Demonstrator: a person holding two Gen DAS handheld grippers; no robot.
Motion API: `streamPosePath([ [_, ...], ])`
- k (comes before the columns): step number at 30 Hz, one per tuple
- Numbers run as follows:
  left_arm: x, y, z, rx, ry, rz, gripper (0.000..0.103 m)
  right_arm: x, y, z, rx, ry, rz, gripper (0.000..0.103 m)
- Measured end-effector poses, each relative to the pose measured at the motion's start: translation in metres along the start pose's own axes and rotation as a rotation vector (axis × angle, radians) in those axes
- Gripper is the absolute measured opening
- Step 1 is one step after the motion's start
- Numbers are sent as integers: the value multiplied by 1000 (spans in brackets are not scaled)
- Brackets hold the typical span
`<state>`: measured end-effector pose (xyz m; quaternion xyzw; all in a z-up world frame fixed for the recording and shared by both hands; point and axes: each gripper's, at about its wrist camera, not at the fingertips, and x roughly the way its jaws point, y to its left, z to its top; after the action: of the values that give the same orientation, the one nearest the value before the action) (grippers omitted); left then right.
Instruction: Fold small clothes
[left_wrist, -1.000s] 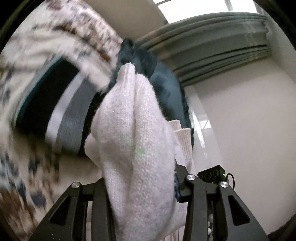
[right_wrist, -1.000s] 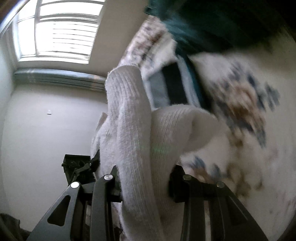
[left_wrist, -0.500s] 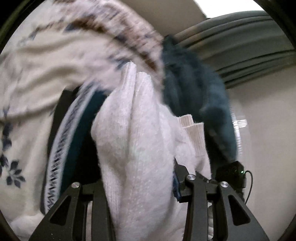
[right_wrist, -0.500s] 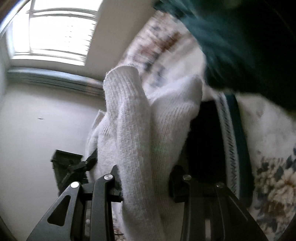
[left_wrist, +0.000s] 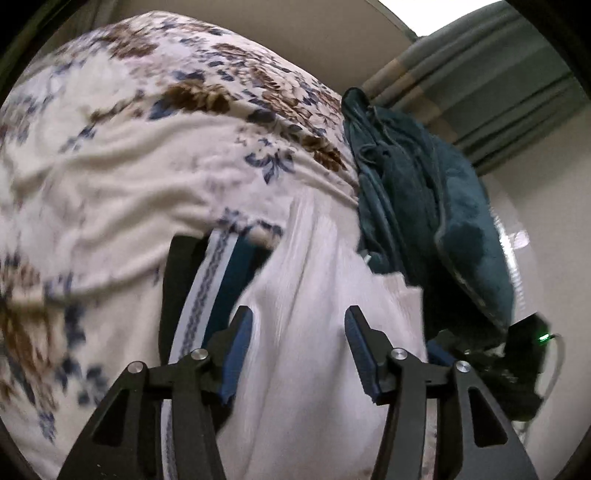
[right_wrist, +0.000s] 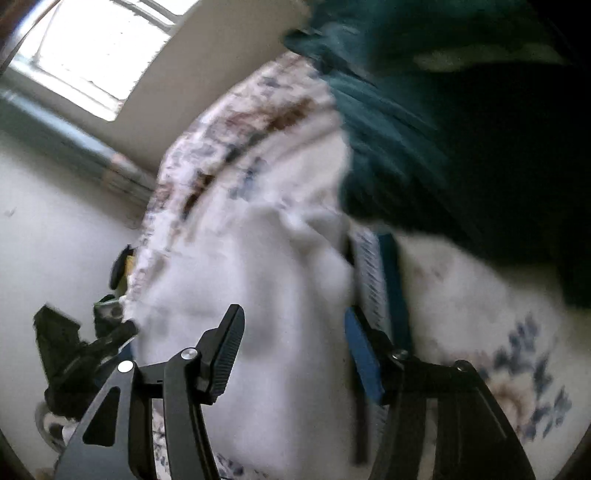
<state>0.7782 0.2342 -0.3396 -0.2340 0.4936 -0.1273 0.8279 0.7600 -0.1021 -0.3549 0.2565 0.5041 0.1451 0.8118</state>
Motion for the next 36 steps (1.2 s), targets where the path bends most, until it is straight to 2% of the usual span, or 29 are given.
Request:
streamPosePath([
  [1, 8, -4, 5, 23, 9, 26, 47, 6, 5, 6, -12, 6, -4, 58],
  [2, 19, -5, 10, 52, 22, 47, 47, 14, 9, 11, -12, 26, -26, 46],
  [3, 28, -8, 12, 84, 35, 56, 44, 20, 10, 14, -11, 62, -37, 25],
  [4, 34, -11, 13, 119, 36, 63, 26, 30, 10, 19, -10, 92, -51, 18],
  [5, 36, -12, 13, 140, 34, 76, 21, 33, 10, 21, -17, 98, -71, 16],
  [6, 37, -10, 13, 143, 36, 79, 21, 32, 12, 22, -31, 88, -88, 11],
  [8, 36, 2, 15, 96, 39, 93, 21, 30, 5, 22, -45, 76, -118, 9],
  [11, 38, 15, 15, 37, 56, 96, 23, 44, -13, 23, -14, 108, -142, 8],
  [14, 26, 5, 10, 31, 40, 98, 24, 43, -20, 21, -8, 110, -166, 8],
  [15, 20, -3, 6, 49, 27, 122, 26, 39, -19, 20, -17, 99, -177, 8],
  [16, 15, -11, 1, 68, 14, 165, 35, 33, -15, 18, -36, 82, -203, 8],
  [17, 11, -18, -3, 86, 10, 214, 41, 24, -10, 14, -71, 66, -246, 10],
  [19, 1, -32, -19, 128, 6, 330, 73, 13, -1, 2, -115, 50, -313, 29],
  [20, -6, -38, -30, 140, -6, 374, 77, 7, 2, -4, -128, 47, -334, 50],
  [21, -11, -41, -38, 145, -14, 393, 82, -1, 6, -13, -141, 46, -355, 64],
  [23, -18, -49, -56, 156, -11, 428, 89, -15, 12, -34, -166, 48, -406, 66],
  [25, -25, -57, -75, 162, -5, 474, 93, -28, 18, -53, -185, 49, -454, 76],
  [27, -37, -69, -95, 181, -1, 511, 93, -43, 25, -72, -204, 50, -481, 100],
  [31, -67, -92, -120, 211, -15, 543, 94, -85, 41, -101, -240, 13, -548, 102],
  [36, -120, -124, -144, 231, -40, 550, 94, -152, 60, -122, -234, -48, -568, 102],
])
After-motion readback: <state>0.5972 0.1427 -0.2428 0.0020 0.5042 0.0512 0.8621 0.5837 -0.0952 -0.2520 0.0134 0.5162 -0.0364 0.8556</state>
